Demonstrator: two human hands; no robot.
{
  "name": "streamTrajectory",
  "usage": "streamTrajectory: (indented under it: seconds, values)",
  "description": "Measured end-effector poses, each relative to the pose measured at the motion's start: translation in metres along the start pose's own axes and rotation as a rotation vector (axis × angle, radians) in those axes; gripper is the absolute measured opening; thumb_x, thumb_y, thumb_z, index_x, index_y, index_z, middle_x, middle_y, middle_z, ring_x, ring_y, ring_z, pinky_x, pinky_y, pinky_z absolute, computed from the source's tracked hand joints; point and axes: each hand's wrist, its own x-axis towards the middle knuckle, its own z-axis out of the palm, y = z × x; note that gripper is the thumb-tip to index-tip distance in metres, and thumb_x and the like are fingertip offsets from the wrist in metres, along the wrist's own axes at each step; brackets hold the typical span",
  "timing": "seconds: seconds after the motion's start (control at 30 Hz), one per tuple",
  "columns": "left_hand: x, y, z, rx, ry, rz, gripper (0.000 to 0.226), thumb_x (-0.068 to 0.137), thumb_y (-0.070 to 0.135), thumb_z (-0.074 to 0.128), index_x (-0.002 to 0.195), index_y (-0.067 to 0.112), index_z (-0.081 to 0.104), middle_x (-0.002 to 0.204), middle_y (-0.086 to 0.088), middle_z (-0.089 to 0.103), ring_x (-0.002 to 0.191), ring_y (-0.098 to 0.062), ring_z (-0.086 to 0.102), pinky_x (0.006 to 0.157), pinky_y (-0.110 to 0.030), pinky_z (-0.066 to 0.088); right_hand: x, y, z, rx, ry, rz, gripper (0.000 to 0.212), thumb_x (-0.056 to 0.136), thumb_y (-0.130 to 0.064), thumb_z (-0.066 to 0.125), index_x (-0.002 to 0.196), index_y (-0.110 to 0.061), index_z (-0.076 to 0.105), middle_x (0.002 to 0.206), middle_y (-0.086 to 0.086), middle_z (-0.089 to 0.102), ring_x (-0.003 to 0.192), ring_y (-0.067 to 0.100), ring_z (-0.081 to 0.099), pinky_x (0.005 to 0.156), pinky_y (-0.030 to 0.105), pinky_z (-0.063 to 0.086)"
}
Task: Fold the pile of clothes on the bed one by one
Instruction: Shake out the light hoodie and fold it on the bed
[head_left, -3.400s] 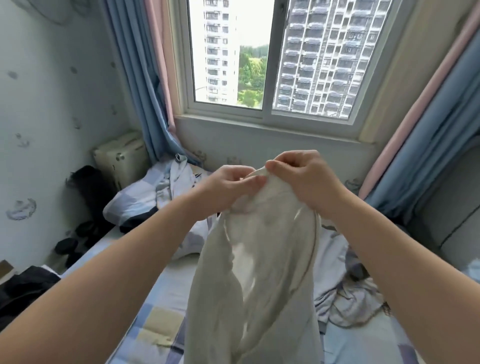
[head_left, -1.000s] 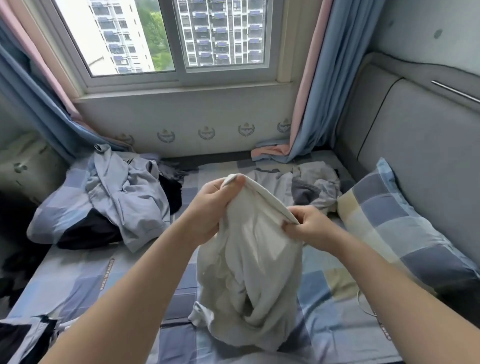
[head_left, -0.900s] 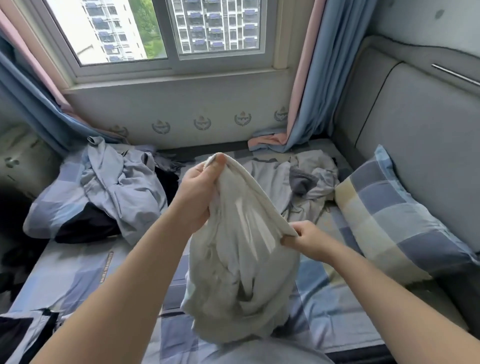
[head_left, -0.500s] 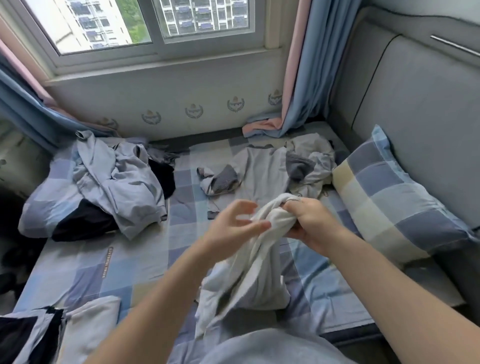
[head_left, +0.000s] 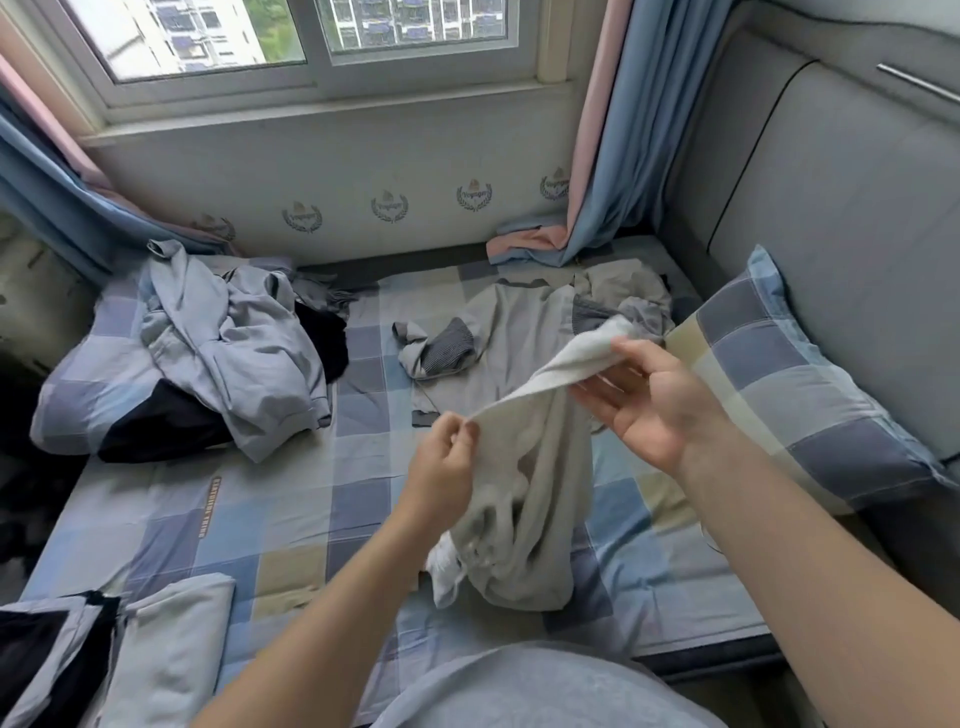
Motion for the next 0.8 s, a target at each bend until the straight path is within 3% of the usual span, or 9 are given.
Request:
streamTrajectory:
  seconds: [0.1,0.2,0.33,0.4,0.47,0.5,0.57,0.67,0.8]
  values:
    - [0.009,0.024,-0.016,-0.198,-0.001,-0.042,0.029,0.106,0.024,0.05,0.079,0.013,0.055,0.066,0.0,0.053,0.06,-0.015,0.049,0.059,-0.032,0.041,0.004,0.007,-0.017,-0.068,-0.059,-0.026,0.013,0.101,-0.012,0.049,0.112,-0.012,0.057,0.114,0.013,0.072,0.107,0.032,0.069,0.089,0.045,0.057]
    - [0.014,0.054,-0.028,-0.42,-0.061,-0.014,0.027,0.103,0.026,0.052,0.081,0.015,0.06,0.077,-0.011,0.051,0.07,-0.025,0.048,0.068,-0.04,0.041,-0.003,0.033,-0.029,-0.323,-0.16,-0.035,0.023,0.101,-0.016,0.053,0.122,-0.007,0.053,0.119,0.013,0.07,0.112,0.034,0.066,0.094,0.046,0.056]
    - [0.012,0.083,-0.024,-0.495,-0.136,0.051,0.025,0.104,0.024,0.052,0.082,0.014,0.057,0.076,-0.006,0.047,0.069,-0.018,0.046,0.065,-0.036,0.04,-0.017,0.088,-0.028,-0.771,-0.385,-0.065,0.062,0.081,-0.04,0.076,0.136,-0.029,0.049,0.125,-0.009,0.067,0.117,0.008,0.063,0.1,0.032,0.053]
    - [0.01,0.091,-0.017,-0.5,-0.16,0.048,0.027,0.107,0.02,0.048,0.082,0.014,0.057,0.075,-0.004,0.049,0.069,-0.016,0.048,0.066,-0.033,0.042,-0.012,0.11,-0.03,-0.919,-0.346,-0.113,0.052,0.084,-0.037,0.075,0.131,-0.042,0.052,0.117,-0.019,0.069,0.114,0.003,0.062,0.098,0.031,0.051]
    - [0.011,0.092,-0.016,-0.481,-0.134,0.073,0.028,0.107,0.021,0.047,0.082,0.015,0.059,0.074,-0.002,0.05,0.069,-0.015,0.048,0.064,-0.031,0.041,-0.005,0.112,-0.037,-1.016,-0.24,-0.205,0.02,0.091,-0.041,0.066,0.107,-0.053,0.064,0.097,-0.025,0.071,0.1,0.001,0.065,0.085,0.031,0.05]
    - [0.013,0.092,-0.019,-0.482,-0.097,0.079,0.028,0.107,0.022,0.048,0.082,0.016,0.06,0.073,-0.002,0.051,0.069,-0.015,0.048,0.063,-0.03,0.041,-0.002,0.106,-0.042,-1.045,-0.204,-0.218,0.007,0.093,-0.046,0.064,0.09,-0.051,0.067,0.083,-0.025,0.07,0.084,-0.001,0.064,0.075,0.03,0.046]
    - [0.021,0.084,-0.028,-0.52,-0.007,0.064,0.025,0.106,0.024,0.05,0.086,0.016,0.063,0.074,0.0,0.058,0.07,-0.014,0.052,0.062,-0.028,0.045,-0.002,0.087,-0.048,-1.029,-0.208,-0.224,0.038,0.091,-0.056,0.064,0.072,-0.023,0.066,0.062,-0.013,0.059,0.06,0.007,0.053,0.062,0.03,0.036]
    - [0.029,0.063,-0.036,-0.579,-0.059,0.029,0.022,0.097,0.038,0.06,0.106,0.019,0.066,0.095,-0.002,0.066,0.083,-0.017,0.059,0.071,-0.032,0.049,-0.012,0.059,-0.045,-0.92,-0.289,-0.23,0.078,0.082,-0.061,0.066,0.081,0.015,0.05,0.069,0.01,0.051,0.065,0.019,0.046,0.061,0.034,0.033]
    - [0.016,0.028,-0.009,-0.313,-0.396,-0.104,0.051,0.083,0.047,0.076,0.124,0.02,0.06,0.109,-0.002,0.071,0.088,-0.012,0.071,0.07,-0.027,0.057,-0.017,0.032,-0.025,-0.707,-0.281,-0.235,0.048,0.085,-0.038,0.068,0.086,0.009,0.064,0.079,0.015,0.063,0.075,0.024,0.057,0.064,0.033,0.047]
